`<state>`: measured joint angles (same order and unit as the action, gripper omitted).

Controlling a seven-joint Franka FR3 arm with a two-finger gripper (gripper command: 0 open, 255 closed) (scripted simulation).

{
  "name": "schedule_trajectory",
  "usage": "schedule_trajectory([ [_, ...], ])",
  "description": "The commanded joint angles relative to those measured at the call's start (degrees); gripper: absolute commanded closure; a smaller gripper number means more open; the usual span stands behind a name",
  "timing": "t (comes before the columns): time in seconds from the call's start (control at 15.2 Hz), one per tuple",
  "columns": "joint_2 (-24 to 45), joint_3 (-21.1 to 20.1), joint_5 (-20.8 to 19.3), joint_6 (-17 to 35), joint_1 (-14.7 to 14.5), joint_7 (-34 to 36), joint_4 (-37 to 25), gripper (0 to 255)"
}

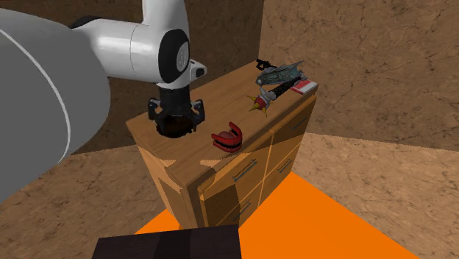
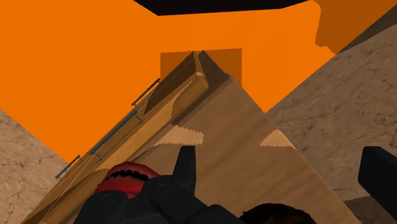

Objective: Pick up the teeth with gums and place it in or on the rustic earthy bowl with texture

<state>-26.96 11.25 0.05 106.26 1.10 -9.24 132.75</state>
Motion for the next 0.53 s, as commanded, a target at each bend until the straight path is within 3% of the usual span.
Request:
schedule_trajectory([
  [0.0,3.4,1.2,-0.4,2.3,0.3,-1.7,-1.0,0],
  [0.46,17.6,4.8,0.3,9.9,0.9,-7.2,-6.7,0],
])
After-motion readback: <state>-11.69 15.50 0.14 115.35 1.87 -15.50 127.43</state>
